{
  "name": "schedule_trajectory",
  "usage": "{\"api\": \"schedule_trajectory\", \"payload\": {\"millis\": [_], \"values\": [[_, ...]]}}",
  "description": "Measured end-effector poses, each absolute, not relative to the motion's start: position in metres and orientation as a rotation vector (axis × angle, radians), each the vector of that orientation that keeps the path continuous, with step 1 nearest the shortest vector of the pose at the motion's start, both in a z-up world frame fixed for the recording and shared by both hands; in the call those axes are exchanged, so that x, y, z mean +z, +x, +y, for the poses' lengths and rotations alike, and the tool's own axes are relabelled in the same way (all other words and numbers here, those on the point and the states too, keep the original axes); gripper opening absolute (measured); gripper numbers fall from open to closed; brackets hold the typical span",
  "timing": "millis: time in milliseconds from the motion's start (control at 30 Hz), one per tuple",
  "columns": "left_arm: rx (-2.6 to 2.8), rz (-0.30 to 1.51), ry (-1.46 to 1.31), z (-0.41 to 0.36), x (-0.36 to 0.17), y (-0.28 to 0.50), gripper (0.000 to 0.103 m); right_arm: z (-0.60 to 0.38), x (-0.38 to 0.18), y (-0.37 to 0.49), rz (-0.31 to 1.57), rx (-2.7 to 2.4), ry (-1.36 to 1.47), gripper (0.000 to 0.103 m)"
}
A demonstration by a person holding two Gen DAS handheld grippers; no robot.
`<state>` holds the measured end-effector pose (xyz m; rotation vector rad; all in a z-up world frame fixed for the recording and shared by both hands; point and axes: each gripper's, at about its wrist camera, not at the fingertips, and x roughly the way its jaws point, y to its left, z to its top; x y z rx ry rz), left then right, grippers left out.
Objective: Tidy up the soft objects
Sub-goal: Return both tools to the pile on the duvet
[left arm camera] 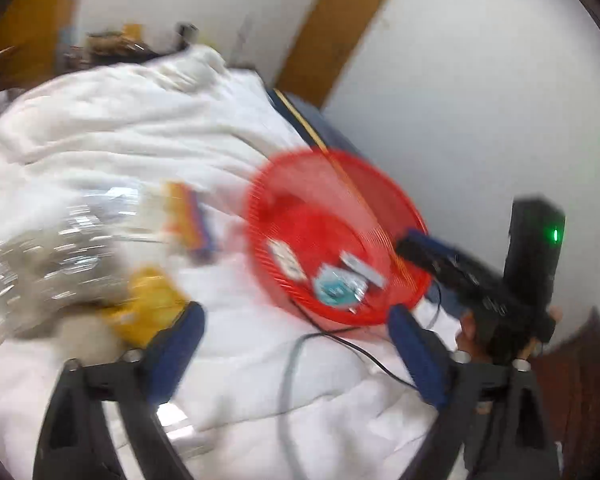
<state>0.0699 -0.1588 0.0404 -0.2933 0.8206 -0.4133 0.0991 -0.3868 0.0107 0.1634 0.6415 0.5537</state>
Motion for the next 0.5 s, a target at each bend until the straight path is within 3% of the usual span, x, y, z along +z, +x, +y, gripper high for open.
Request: {"api": "schedule_trajectory", "payload": {"millis": [233, 500], "values": [[-0.127, 0.733, -0.411, -0.059, 0.011, 0.029, 0.096, -0.318, 0.002, 0.074, 0.665, 0.726, 0.142, 0.072], [-0.099, 0.891, -0.610, -0.032, -0.047, 0.048, 0.096, -0.267, -0.031, 0.070, 0.737, 0.733, 0.049, 0.072]]}}
